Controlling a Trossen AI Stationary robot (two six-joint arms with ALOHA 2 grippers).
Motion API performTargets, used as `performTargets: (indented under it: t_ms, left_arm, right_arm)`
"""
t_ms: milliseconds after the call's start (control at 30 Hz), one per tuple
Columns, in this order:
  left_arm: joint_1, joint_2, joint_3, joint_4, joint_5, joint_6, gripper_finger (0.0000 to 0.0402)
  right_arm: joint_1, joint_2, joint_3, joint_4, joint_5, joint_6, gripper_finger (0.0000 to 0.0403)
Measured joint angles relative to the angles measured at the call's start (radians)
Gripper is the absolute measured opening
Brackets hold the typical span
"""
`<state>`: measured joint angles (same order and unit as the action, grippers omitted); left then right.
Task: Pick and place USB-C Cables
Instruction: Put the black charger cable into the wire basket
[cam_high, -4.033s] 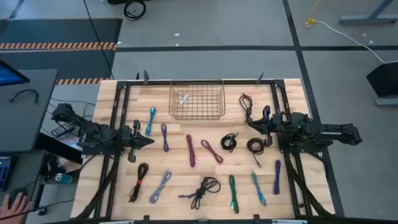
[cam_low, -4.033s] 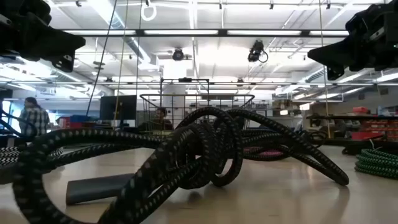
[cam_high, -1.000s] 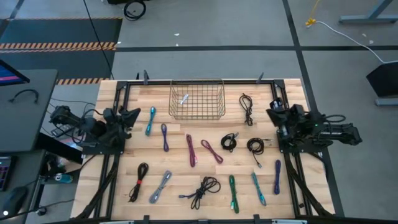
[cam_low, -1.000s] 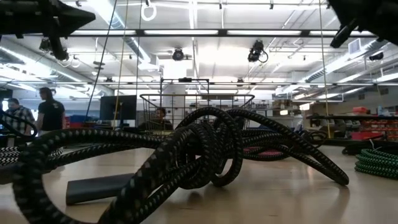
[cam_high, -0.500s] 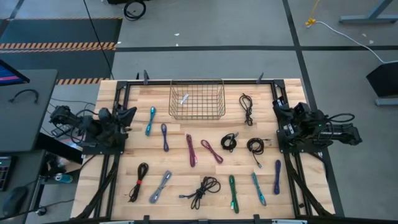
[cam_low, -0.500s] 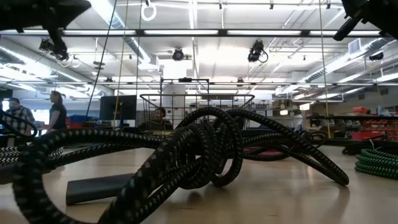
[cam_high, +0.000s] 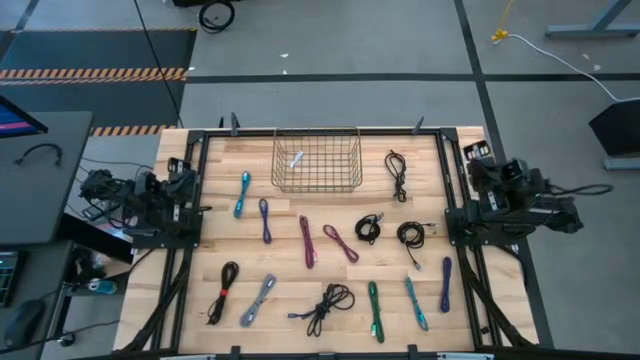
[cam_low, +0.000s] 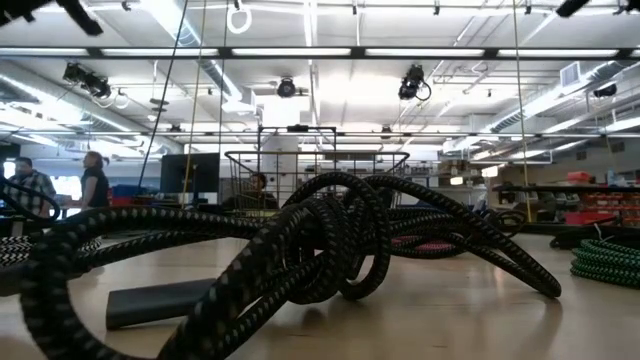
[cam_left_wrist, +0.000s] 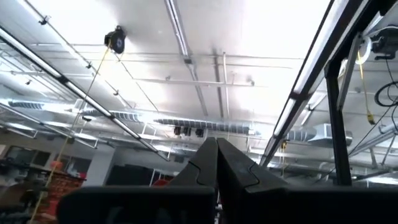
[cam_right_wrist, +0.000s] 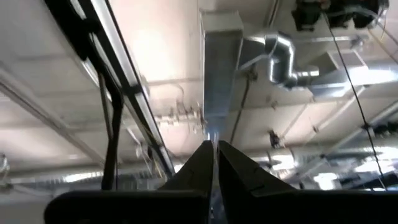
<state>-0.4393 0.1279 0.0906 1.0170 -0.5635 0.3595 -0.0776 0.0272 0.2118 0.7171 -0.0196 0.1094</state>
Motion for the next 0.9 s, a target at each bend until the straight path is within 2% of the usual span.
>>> performTargets:
  t_ms: [100,267,333,500,600,700,900]
  left_arm:
    - [0.000,0.041,0.154,-0.194,0.020,0.047,0.0005]
    - [0.000,0.185,0.536,-0.675,0.047,0.081,0.0005]
    - [0.000,0.261,0.697,-0.896,0.003,0.070,0.0005]
    - [0.000,0.448,1.022,-1.327,-0.201,-0.084,0.0005]
    - [0.000,0.537,1.152,-1.464,-0.284,-0.167,0.0012]
    - [0.000,0.599,1.241,-1.539,-0.298,-0.165,0.0035]
    - [0.000,0.665,1.305,-1.569,-0.425,-0.138,0.0100]
  right_arm:
    - [0.000,0.050,0.164,-0.254,0.022,-0.016,0.0029]
    - [0.000,0.188,0.466,-0.631,0.074,-0.033,0.0029]
    - [0.000,0.248,0.604,-0.830,0.115,-0.023,0.0029]
    - [0.000,0.421,0.917,-1.427,0.339,0.159,0.0030]
    - [0.000,0.532,1.057,-1.713,0.405,0.309,0.0038]
    - [0.000,0.640,1.142,-1.911,0.412,0.423,0.0060]
    - [-0.013,0.820,1.164,-2.195,0.411,0.603,0.0135]
